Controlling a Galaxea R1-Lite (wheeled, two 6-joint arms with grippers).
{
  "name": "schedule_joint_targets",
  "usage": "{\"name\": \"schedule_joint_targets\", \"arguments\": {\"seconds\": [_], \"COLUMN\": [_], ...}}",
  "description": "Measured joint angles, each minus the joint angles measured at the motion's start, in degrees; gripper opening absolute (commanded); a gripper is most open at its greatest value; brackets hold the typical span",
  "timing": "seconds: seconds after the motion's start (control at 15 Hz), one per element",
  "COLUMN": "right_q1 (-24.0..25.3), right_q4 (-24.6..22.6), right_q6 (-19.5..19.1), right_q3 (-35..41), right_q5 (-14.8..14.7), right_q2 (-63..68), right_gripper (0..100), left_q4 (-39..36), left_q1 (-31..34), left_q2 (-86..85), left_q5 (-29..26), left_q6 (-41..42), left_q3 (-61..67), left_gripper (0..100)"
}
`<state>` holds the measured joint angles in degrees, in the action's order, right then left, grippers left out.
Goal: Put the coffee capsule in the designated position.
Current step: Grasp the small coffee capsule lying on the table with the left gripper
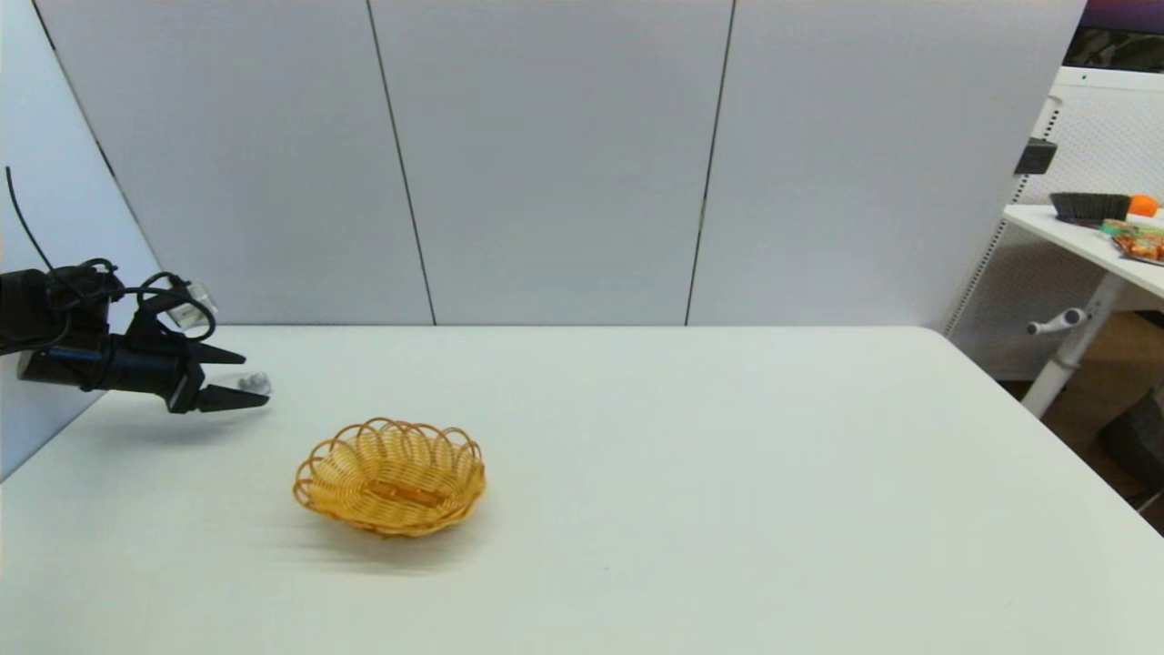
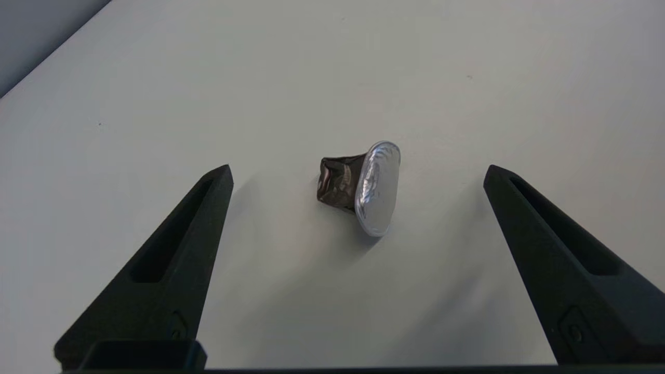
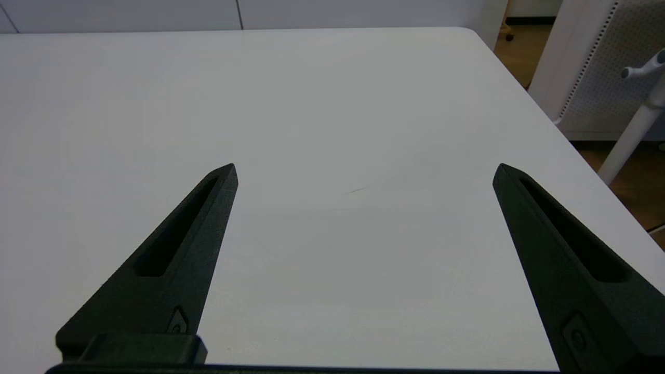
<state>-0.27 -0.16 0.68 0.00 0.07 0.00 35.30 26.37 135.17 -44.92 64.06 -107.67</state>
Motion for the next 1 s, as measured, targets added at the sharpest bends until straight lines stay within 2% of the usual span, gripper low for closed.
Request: {"name": "schedule_joint_targets", "arguments": {"seconds": [0.67, 0.73, 1.0], "right_q1": [0.0, 0.0, 0.0], "right_q4": [0.0, 0.0, 0.0], "right_q6": [0.0, 0.0, 0.0], "right_q3": [0.0, 0.0, 0.0], "right_q5": [0.0, 0.0, 0.0], "right_q2": [0.0, 0.0, 0.0], "right_gripper": [100, 100, 100], "left_q4": [-0.7, -2.0, -2.8], "left_q1": [0.0, 0.0, 0.0], "left_q2": [0.9, 1.1, 1.7], "left_q5": [-0.1, -0.1, -0.6], "left_q6": [0.0, -0.1, -0.3], "left_q3": [-0.2, -0.2, -0.2], "left_gripper": [100, 0, 0]}}
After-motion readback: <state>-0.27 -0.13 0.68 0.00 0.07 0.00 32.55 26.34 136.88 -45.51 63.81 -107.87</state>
